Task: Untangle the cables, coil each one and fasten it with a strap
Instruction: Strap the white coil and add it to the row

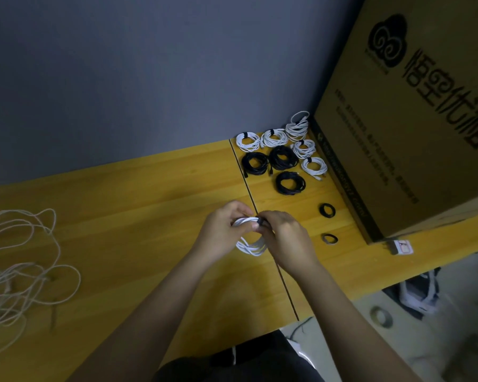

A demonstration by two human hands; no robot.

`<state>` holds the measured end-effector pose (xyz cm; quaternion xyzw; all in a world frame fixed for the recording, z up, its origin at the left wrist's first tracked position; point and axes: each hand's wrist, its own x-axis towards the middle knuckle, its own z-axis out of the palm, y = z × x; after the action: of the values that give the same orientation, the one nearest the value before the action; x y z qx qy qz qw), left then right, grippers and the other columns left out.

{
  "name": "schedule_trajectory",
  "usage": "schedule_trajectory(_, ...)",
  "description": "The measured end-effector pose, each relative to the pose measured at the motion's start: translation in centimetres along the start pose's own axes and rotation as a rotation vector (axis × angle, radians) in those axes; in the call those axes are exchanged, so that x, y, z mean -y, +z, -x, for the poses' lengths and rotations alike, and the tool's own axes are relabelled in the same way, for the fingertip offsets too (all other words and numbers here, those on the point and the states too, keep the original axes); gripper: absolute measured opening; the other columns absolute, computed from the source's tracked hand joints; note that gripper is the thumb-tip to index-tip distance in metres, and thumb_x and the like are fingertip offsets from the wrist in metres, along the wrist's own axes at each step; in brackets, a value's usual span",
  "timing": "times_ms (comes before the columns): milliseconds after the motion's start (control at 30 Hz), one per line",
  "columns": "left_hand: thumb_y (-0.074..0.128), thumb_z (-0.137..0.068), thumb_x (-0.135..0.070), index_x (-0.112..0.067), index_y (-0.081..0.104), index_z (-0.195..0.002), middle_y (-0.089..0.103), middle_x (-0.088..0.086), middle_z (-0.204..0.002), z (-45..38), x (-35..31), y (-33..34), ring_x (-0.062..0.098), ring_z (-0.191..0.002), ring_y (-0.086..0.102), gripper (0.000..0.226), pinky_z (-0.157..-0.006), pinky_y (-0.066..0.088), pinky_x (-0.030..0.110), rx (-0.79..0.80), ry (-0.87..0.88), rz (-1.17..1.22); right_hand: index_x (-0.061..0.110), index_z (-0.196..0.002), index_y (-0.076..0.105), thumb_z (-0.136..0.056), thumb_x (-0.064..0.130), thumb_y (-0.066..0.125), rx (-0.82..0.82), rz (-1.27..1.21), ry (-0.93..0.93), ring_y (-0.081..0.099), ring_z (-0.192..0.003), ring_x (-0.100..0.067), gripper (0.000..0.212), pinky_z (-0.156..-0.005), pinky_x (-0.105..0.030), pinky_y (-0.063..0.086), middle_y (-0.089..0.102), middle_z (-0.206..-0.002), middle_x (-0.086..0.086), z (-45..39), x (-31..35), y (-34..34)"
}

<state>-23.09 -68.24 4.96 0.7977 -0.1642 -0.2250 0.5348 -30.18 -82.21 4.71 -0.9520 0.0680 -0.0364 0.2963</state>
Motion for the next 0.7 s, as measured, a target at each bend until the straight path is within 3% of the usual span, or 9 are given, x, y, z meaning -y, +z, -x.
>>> schedule_trajectory(133,0.069,-0.087,-0.015,-0.022,0.07,-0.092,0.072,0.0,-0.09,-2.0,-0.6,2.8,0.012,-0.081,0.068,0.009,-0.075,0.052,0.029,0.021,-0.009,0.134,0.019,-0.119,0.062,-0.087,0.032,0.067,-0.152,-0.294,0.131,0.061,-0.082,0.001,0.034,-0.069,-0.016,0.049,0.067,-0.09,0.011,0.5,-3.4,-1.5)
schedule_trajectory(200,0.068,-0.088,-0.013,-0.019,0.069,-0.093,0.072,0.002,-0.088,-3.2,-1.2,4.5,0.008,-0.073,0.067,0.008,-0.068,0.052,0.023,-0.028,-0.045,0.21,0.019,-0.112,0.063,-0.087,0.032,0.067,-0.193,-0.452,0.215,0.062,-0.083,0.002,0.028,-0.068,-0.019,0.051,0.067,-0.087,0.014,0.2,-5.2,-2.3)
schedule_trajectory(333,0.065,-0.09,-0.01,-0.015,0.068,-0.095,0.071,0.0,-0.088,-6.0,-1.7,7.7,0.006,-0.074,0.067,0.008,-0.071,0.056,0.024,-0.115,-0.122,0.328,0.019,-0.13,0.058,-0.097,0.031,0.051,-0.079,-0.69,0.268,0.059,-0.11,-0.003,0.036,-0.085,-0.023,0.051,0.065,-0.12,0.01,-0.2,-8.5,-2.8)
schedule_trajectory(400,0.065,-0.09,-0.011,-0.016,0.068,-0.095,0.071,-0.003,-0.087,-7.3,-1.4,9.1,0.005,-0.074,0.067,0.008,-0.072,0.055,0.026,-0.152,-0.15,0.351,0.019,-0.137,0.051,-0.098,0.025,0.05,-0.036,-0.785,0.321,0.06,-0.112,-0.003,0.039,-0.087,-0.023,0.052,0.062,-0.125,0.006,-0.7,-9.9,-2.9)
schedule_trajectory(567,0.064,-0.091,-0.013,-0.022,0.066,-0.094,0.069,-0.008,-0.088,-10.3,-0.6,11.9,0.003,-0.077,0.066,0.01,-0.074,0.054,0.023,-0.185,-0.209,0.358,0.013,-0.129,0.059,-0.095,0.014,0.058,-0.134,-0.733,0.468,0.068,-0.089,-0.016,0.034,-0.07,-0.025,0.057,0.069,-0.104,-0.007,-3.3,-13.5,-2.3)
schedule_trajectory(700,0.061,-0.093,-0.016,-0.009,0.063,-0.118,0.062,-0.002,-0.111,-12.9,0.7,12.7,0.013,-0.102,0.059,0.025,-0.084,0.047,0.022,-0.088,-0.227,0.149,0.017,-0.116,0.066,-0.095,0.017,0.058,-0.161,-0.628,0.487,0.067,-0.088,-0.022,0.022,-0.072,-0.035,0.057,0.07,-0.096,-0.005,-5.2,-17.0,-1.6)
